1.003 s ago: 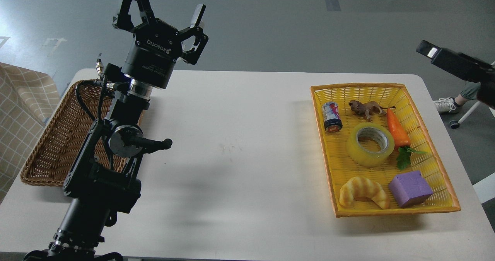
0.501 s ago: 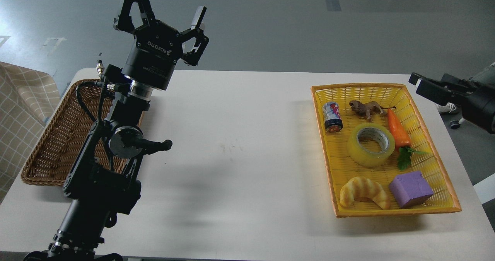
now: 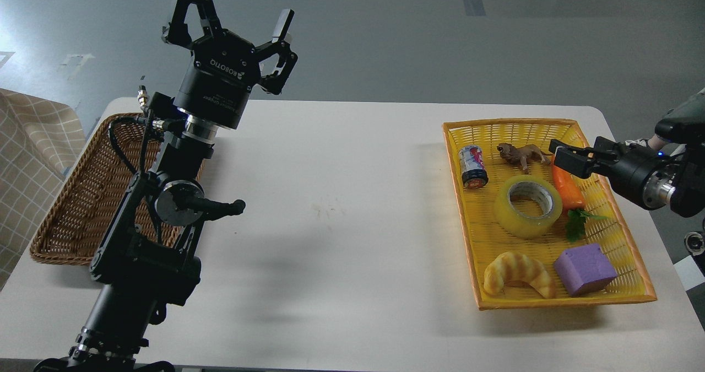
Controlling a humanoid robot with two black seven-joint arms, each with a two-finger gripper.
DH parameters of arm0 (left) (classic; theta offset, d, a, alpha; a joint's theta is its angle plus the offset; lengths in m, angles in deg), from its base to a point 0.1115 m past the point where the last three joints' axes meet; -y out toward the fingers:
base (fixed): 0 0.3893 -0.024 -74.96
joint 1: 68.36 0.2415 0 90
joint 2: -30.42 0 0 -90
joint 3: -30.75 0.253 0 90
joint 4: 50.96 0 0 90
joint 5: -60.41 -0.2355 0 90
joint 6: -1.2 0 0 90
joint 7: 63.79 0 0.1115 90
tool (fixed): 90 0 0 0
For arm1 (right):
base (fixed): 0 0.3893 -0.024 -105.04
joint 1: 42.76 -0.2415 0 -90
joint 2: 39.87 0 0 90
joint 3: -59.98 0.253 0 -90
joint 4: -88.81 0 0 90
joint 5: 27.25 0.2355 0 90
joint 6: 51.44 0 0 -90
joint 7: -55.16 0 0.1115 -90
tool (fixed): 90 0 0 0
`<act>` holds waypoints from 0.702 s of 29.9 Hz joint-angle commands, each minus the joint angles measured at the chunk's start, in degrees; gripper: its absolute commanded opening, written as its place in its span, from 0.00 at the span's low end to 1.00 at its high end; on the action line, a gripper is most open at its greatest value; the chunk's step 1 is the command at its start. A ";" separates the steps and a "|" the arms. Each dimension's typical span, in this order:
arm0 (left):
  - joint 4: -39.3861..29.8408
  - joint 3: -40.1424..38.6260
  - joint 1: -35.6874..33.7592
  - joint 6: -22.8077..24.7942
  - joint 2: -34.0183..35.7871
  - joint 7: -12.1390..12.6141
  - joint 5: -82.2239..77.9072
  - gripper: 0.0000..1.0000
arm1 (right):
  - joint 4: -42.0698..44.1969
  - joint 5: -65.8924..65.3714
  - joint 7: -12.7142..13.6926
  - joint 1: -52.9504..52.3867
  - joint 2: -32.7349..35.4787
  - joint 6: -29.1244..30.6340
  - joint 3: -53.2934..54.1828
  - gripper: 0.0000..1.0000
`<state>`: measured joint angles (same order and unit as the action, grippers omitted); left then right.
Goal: Place and transfer tape with both arms
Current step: 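Reach the right gripper into the tape roll's hole in the tray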
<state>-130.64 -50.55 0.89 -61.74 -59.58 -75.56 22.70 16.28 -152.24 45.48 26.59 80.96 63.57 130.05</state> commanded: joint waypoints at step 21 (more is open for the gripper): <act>0.32 -0.26 0.01 -0.52 0.00 0.00 0.01 0.98 | 8.98 0.00 5.99 1.49 -3.59 -1.98 -7.06 0.96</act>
<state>-130.42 -50.77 0.88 -62.25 -59.58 -75.56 22.71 23.94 -152.25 50.02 28.15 77.55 61.59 123.94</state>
